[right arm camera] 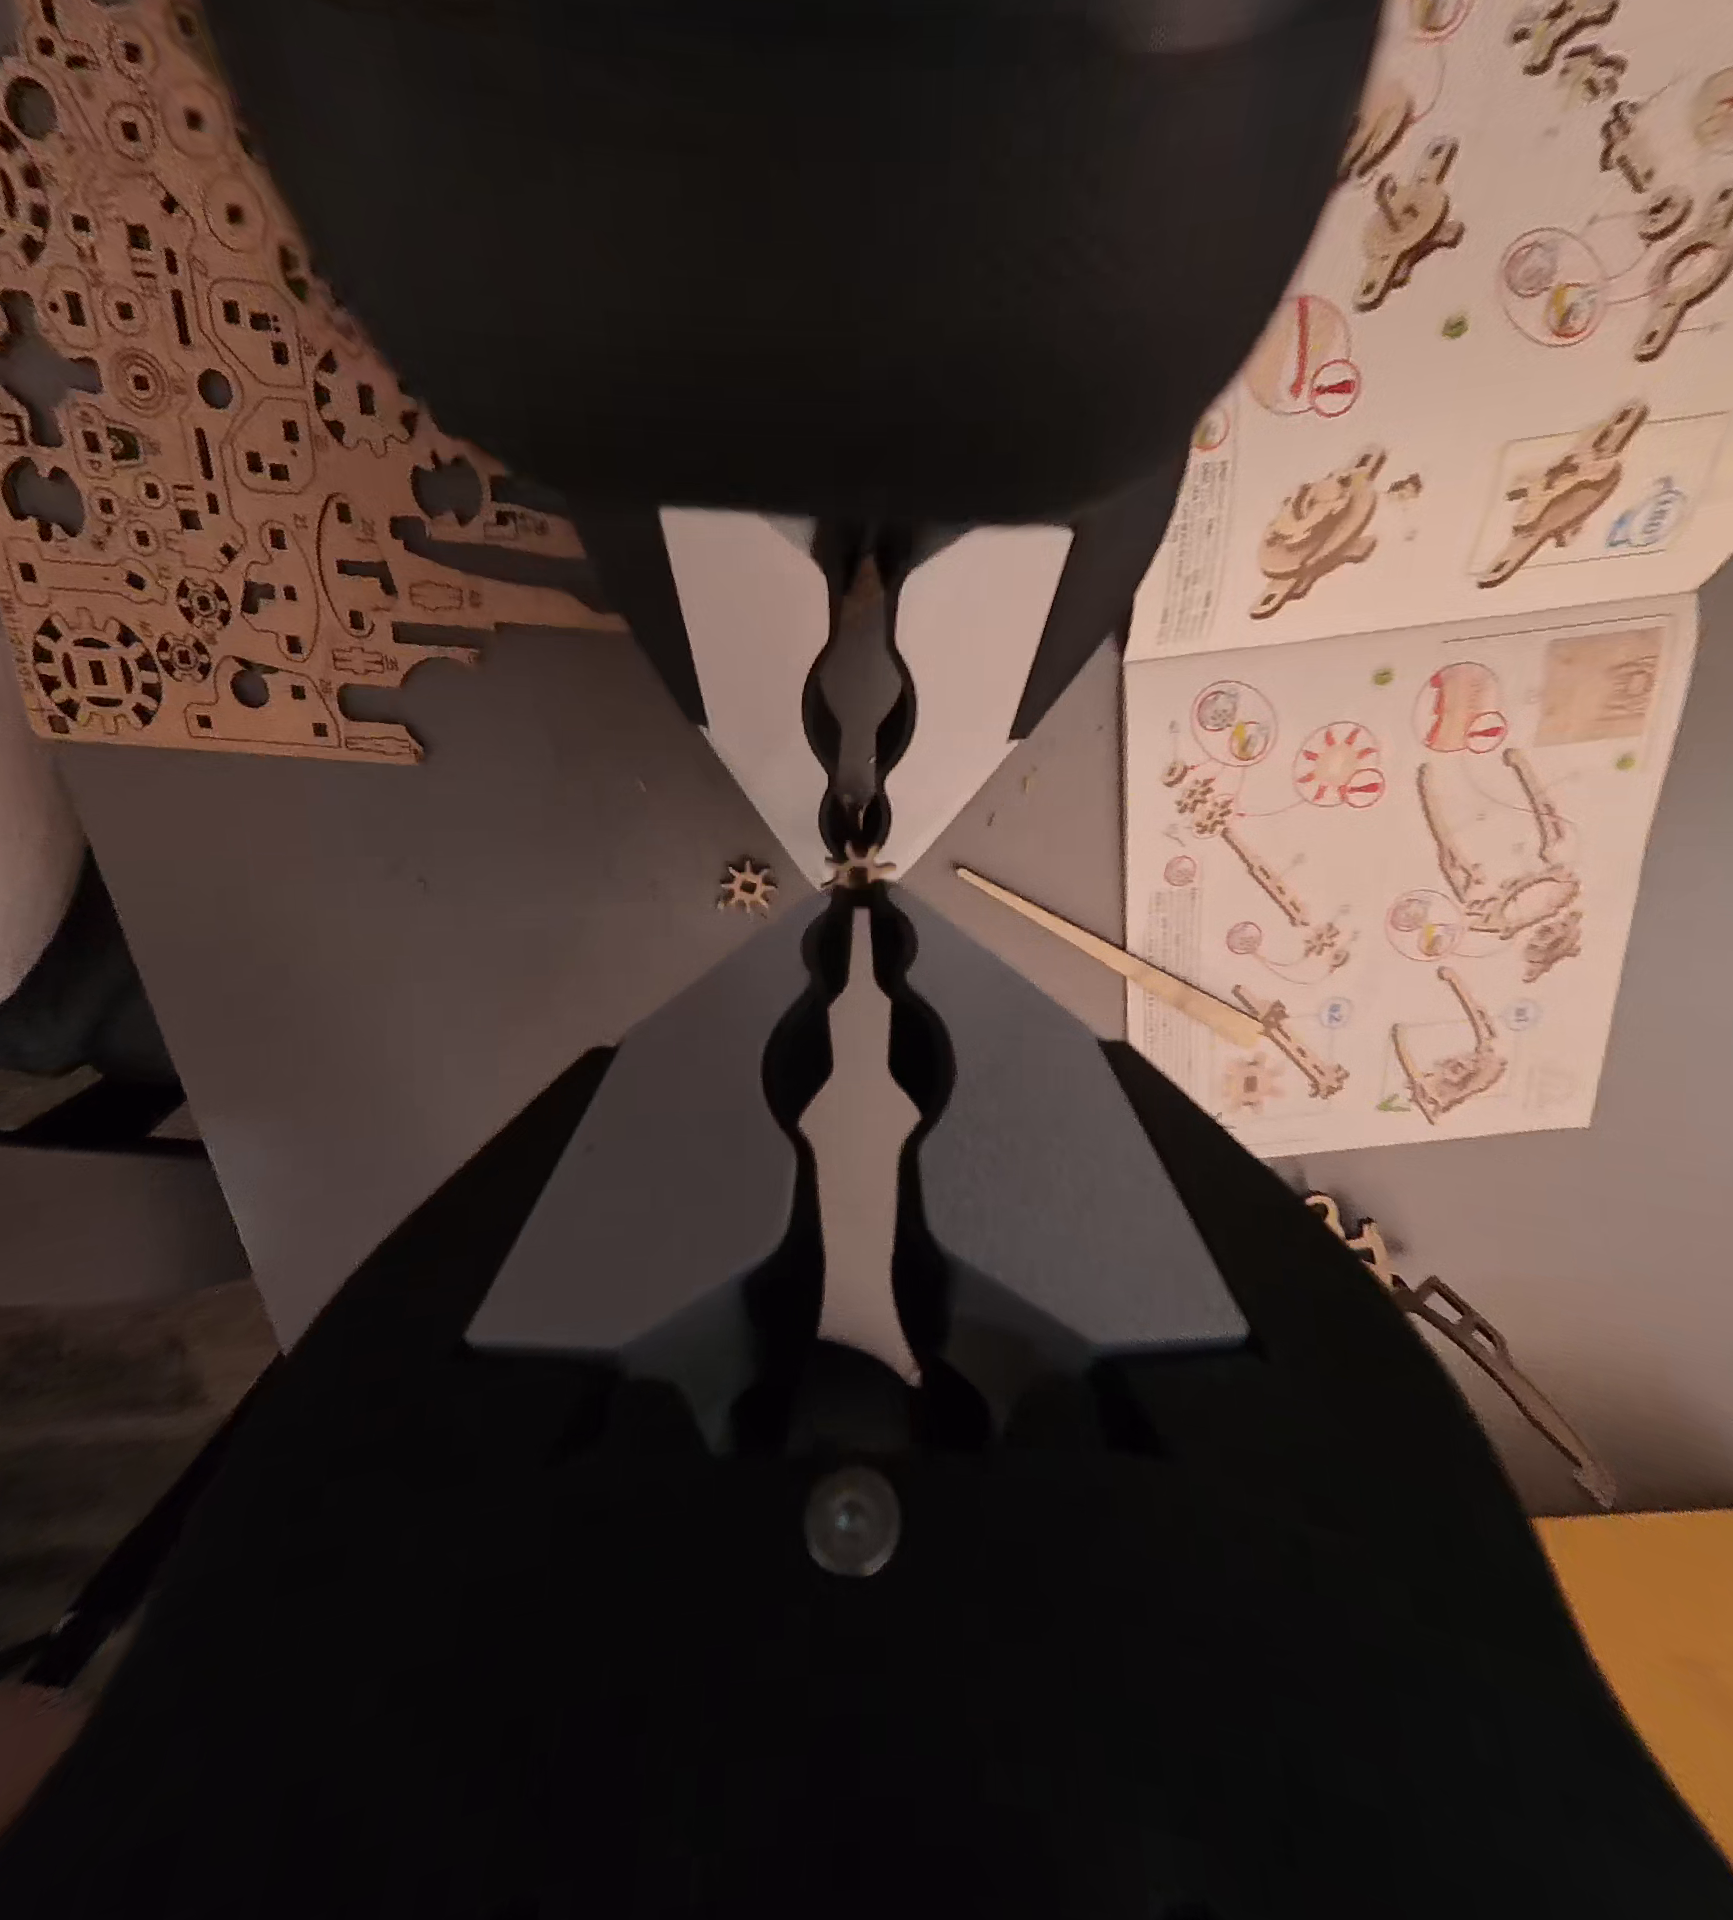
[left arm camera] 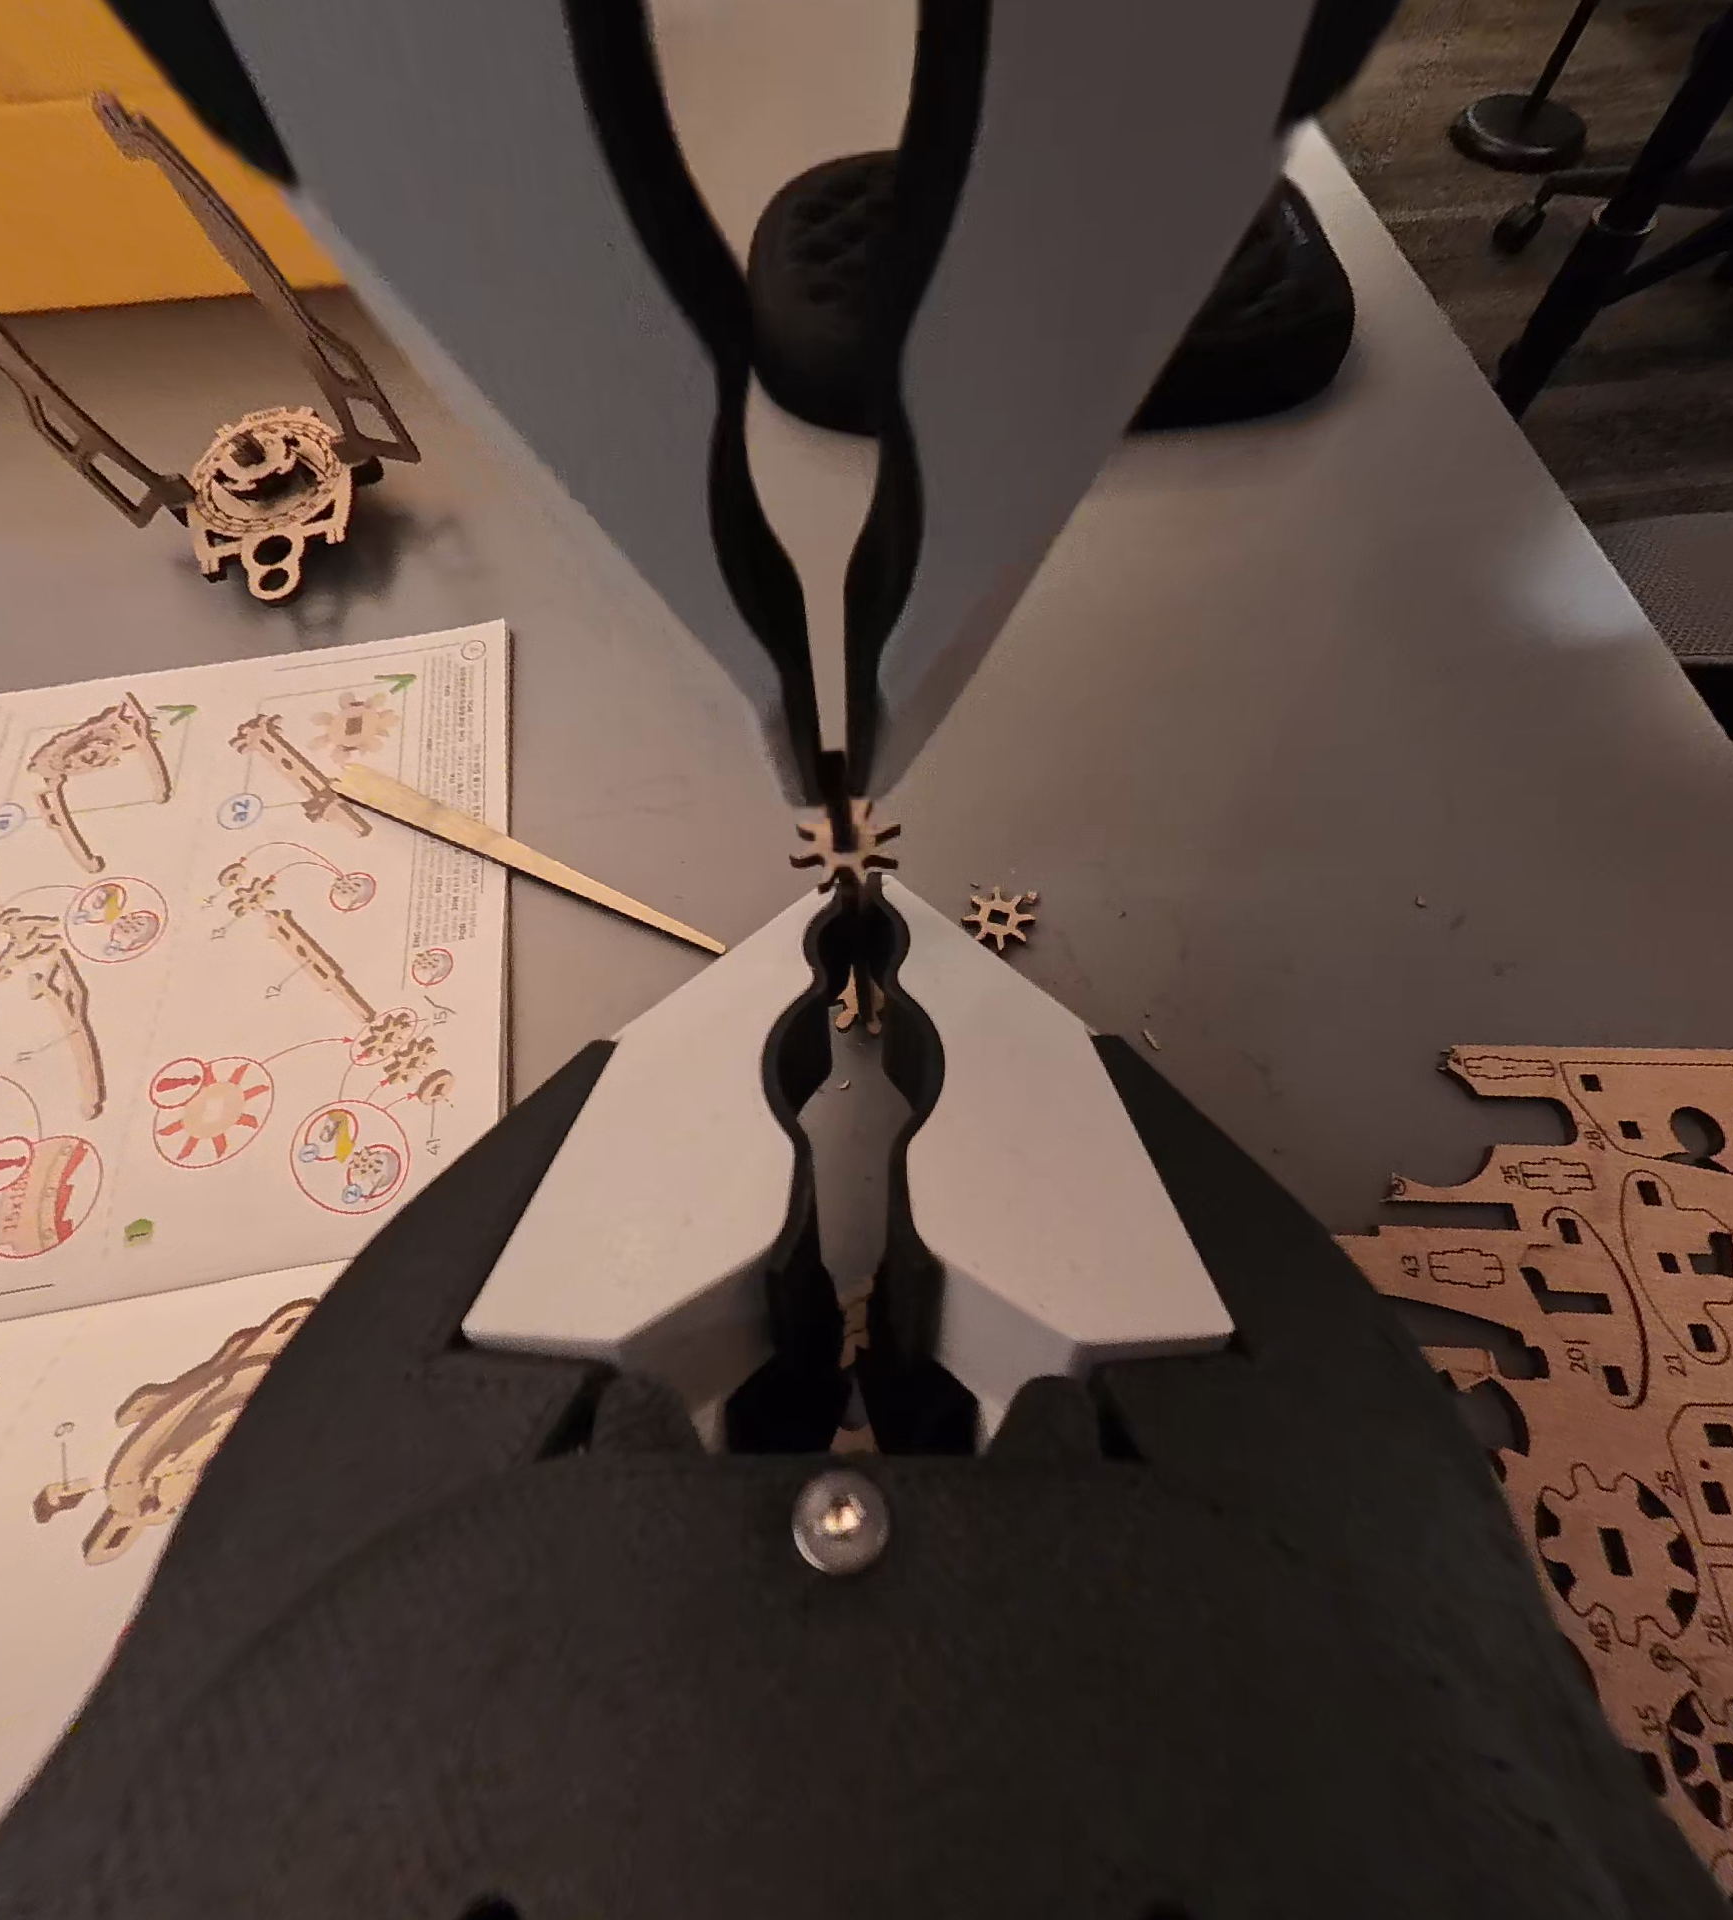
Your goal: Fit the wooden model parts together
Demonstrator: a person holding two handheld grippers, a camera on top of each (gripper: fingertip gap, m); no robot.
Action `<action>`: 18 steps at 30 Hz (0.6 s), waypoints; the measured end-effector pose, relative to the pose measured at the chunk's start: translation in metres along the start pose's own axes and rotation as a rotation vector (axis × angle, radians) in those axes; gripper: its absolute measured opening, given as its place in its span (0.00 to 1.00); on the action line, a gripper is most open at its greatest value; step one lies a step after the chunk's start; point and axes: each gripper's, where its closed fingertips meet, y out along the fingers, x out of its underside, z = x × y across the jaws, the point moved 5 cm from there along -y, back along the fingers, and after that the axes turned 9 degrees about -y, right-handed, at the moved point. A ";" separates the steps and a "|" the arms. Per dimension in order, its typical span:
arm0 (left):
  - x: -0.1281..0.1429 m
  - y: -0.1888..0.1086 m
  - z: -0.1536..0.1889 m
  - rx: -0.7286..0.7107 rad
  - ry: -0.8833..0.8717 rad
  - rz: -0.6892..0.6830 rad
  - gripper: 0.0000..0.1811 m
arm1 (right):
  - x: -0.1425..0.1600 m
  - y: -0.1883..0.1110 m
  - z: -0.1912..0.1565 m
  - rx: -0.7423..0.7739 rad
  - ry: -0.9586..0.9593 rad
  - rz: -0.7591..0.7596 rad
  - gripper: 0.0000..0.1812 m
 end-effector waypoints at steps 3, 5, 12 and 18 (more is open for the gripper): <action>0.000 0.000 0.000 0.001 -0.004 0.000 0.00 | -0.002 0.005 0.000 -0.001 0.011 0.014 0.01; 0.000 0.000 0.000 -0.001 -0.001 0.000 0.00 | -0.001 0.004 0.000 -0.006 0.020 0.003 0.01; 0.000 0.000 0.001 0.001 0.011 0.000 0.00 | -0.008 -0.002 -0.001 0.032 0.003 0.008 0.00; 0.000 -0.001 0.003 0.011 0.011 -0.009 0.00 | -0.008 -0.001 0.001 0.036 0.000 -0.001 0.00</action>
